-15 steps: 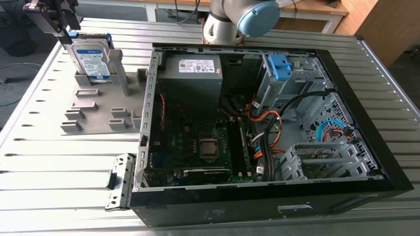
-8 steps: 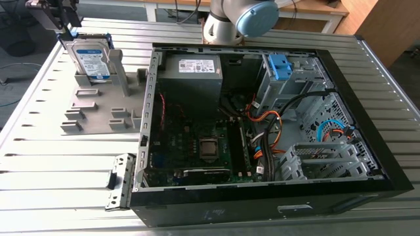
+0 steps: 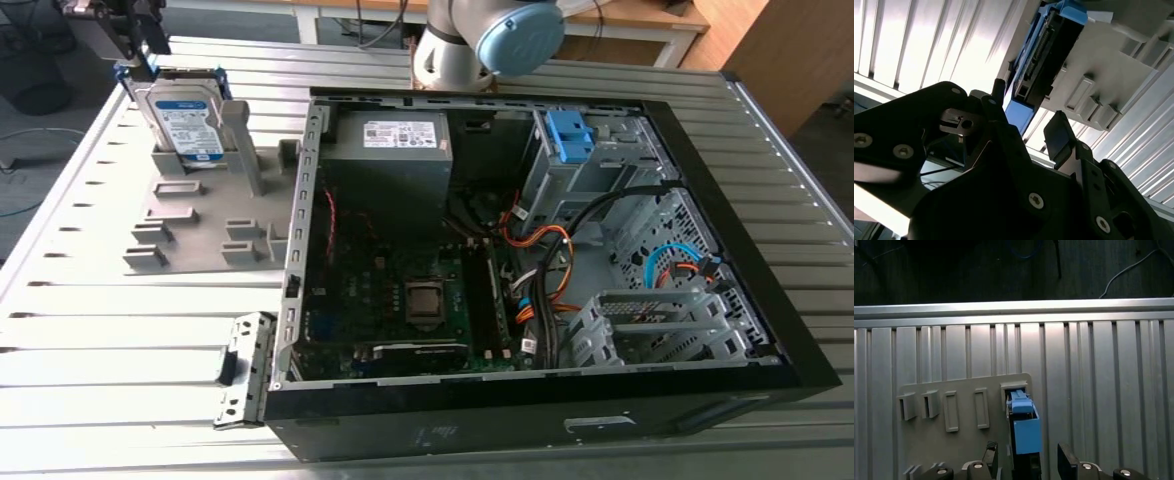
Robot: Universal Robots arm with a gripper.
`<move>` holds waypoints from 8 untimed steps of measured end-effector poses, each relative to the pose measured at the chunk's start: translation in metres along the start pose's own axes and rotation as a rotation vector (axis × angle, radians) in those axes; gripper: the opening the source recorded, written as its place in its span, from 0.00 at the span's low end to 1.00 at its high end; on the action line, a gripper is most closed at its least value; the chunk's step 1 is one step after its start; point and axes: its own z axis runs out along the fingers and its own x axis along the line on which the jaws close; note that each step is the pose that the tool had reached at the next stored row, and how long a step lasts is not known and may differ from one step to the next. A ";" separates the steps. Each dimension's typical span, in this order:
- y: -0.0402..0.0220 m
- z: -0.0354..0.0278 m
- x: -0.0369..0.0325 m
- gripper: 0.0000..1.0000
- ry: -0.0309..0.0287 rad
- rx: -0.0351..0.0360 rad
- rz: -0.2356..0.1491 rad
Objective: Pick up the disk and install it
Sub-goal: 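Pick up the disk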
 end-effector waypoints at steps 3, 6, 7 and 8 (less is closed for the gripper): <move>-0.0001 0.0052 -0.0002 0.59 0.0001 -0.0002 -0.009; -0.0001 0.0089 -0.0001 0.59 0.0005 -0.0013 -0.039; -0.0001 0.0100 -0.0001 0.59 0.0006 -0.0017 -0.049; -0.0001 0.0114 -0.0001 0.59 0.0006 -0.0020 -0.055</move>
